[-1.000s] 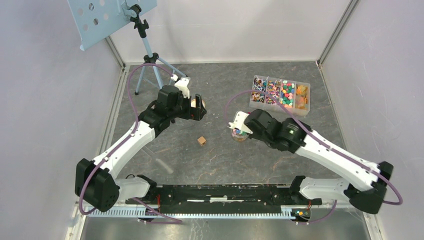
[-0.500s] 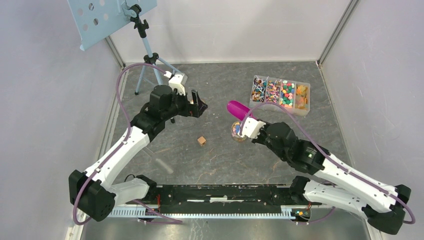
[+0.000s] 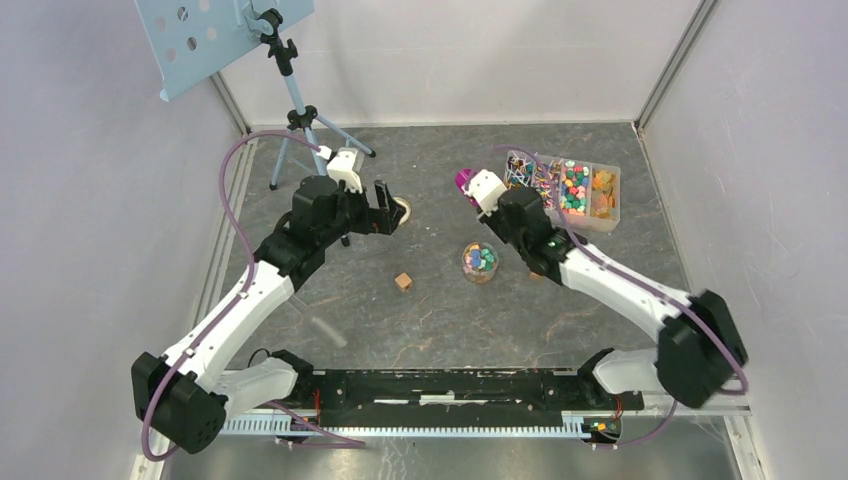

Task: Pack the candies
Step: Place the spatula at the center of the board.

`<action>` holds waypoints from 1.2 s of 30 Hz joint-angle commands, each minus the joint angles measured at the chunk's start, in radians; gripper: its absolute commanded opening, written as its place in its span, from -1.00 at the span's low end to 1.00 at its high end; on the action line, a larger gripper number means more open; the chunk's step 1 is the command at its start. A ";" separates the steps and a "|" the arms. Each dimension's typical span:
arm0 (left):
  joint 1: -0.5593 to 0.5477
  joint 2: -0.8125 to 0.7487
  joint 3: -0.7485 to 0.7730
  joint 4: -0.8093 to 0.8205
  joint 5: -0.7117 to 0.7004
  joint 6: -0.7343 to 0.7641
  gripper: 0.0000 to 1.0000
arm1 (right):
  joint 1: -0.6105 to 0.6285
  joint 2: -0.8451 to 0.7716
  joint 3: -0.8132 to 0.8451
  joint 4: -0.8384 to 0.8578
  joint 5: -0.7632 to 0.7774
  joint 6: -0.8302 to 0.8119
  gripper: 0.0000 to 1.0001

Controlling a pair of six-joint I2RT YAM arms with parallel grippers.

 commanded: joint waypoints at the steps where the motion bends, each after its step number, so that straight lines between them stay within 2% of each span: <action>1: 0.003 -0.039 -0.051 0.047 -0.008 0.073 1.00 | -0.024 0.146 0.123 0.268 -0.100 0.123 -1.00; 9: 0.003 -0.029 -0.069 0.049 0.037 0.130 1.00 | -0.059 0.395 0.198 0.434 -0.144 0.136 -0.96; 14: 0.004 0.003 -0.056 0.029 0.061 0.152 0.99 | -0.097 0.512 0.246 0.461 -0.176 0.132 -0.91; 19: 0.003 0.069 -0.042 0.013 0.063 0.191 0.98 | -0.130 0.581 0.245 0.478 -0.210 0.149 -0.76; 22: 0.004 0.143 -0.038 0.021 0.022 0.224 0.97 | -0.138 0.600 0.240 0.496 -0.226 0.151 -0.65; 27: 0.004 0.288 0.054 0.001 0.034 0.249 0.89 | -0.146 0.594 0.213 0.500 -0.246 0.151 -0.44; 36: 0.003 0.533 0.243 -0.045 -0.051 0.400 0.81 | -0.165 0.479 0.182 0.448 -0.296 0.162 0.00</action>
